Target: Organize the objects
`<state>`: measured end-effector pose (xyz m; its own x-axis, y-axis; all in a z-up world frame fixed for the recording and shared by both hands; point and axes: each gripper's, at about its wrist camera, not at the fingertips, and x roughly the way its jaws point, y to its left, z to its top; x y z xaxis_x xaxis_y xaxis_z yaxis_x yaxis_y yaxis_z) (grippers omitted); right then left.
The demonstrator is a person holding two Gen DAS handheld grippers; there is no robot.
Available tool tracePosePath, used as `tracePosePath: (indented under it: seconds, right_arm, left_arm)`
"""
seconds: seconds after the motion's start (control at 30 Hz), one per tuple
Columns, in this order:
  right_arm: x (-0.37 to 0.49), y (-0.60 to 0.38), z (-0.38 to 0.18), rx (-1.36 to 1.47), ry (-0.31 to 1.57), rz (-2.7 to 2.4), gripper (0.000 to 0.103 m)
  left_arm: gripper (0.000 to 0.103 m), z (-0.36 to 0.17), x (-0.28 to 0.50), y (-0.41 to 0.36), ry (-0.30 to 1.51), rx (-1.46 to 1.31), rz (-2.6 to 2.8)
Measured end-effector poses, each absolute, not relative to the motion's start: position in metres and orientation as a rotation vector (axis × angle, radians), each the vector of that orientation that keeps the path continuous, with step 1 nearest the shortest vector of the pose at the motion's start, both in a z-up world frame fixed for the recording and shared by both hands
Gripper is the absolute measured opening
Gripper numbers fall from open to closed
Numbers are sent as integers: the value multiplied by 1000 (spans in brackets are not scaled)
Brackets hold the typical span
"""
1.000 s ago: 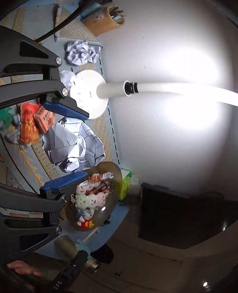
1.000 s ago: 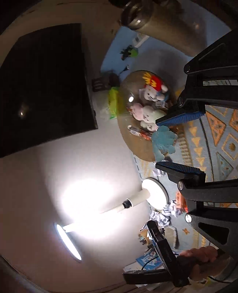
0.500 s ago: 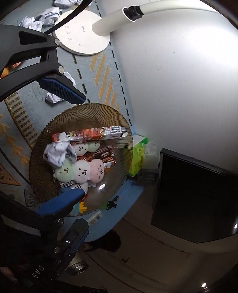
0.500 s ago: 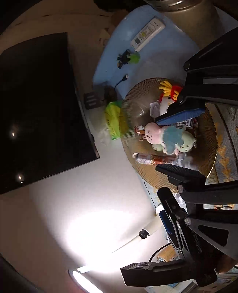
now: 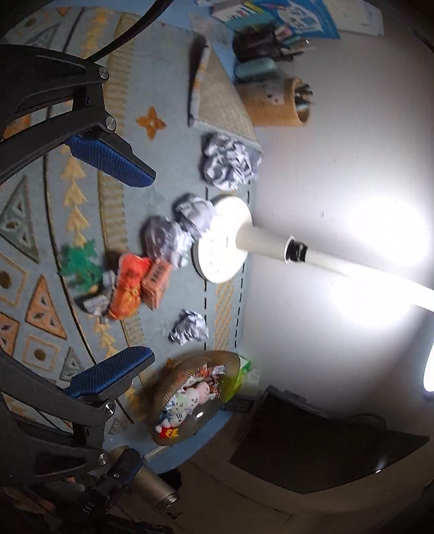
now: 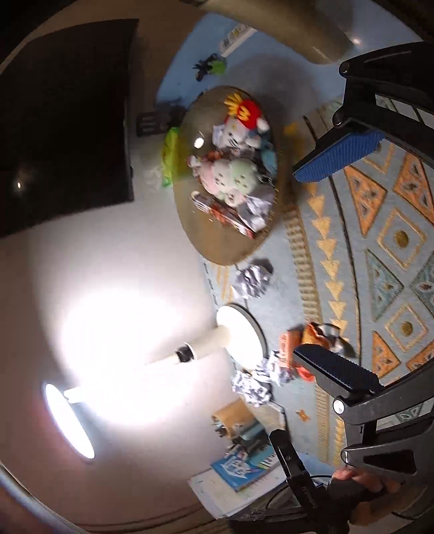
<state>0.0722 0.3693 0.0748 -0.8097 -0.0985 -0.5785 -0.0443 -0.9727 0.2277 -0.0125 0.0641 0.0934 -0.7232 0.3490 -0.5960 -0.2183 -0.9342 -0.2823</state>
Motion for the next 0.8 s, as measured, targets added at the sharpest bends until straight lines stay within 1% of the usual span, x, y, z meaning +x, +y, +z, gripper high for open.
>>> tracePosePath:
  seconds: [0.1, 0.17, 0.27, 0.33, 0.4, 0.5, 0.6, 0.7, 0.8]
  right_arm:
    - [73, 348, 53, 1031, -334, -2879, 97]
    - [70, 337, 40, 1061, -291, -2877, 97]
    - [64, 324, 17, 1124, -209, -2868, 97]
    - [56, 319, -5, 1262, -132, -2821, 97]
    - [52, 320, -21, 1394, -127, -2758, 98]
    - [57, 330, -19, 1351, -191, -2774, 97]
    - [57, 335, -21, 1363, -241, -2761, 98]
    - [63, 322, -13, 1251, -210, -2689, 98]
    - [65, 293, -6, 1213, -121, -2620, 98]
  left_arm:
    - [96, 66, 9, 29, -270, -1066, 2718]
    - [96, 48, 10, 14, -254, -1141, 2754]
    - [96, 34, 16, -1, -254, -1176, 2847]
    - [96, 30, 20, -7, -273, -1177, 2867]
    - [96, 25, 23, -8, -273, -1188, 2874]
    - [96, 18, 20, -5, -243, -1239, 2885]
    - [96, 18, 21, -3, -224, -1226, 2895]
    - [96, 18, 21, -3, -223, -1235, 2887]
    - [96, 17, 20, -4, -244, -1246, 2865]
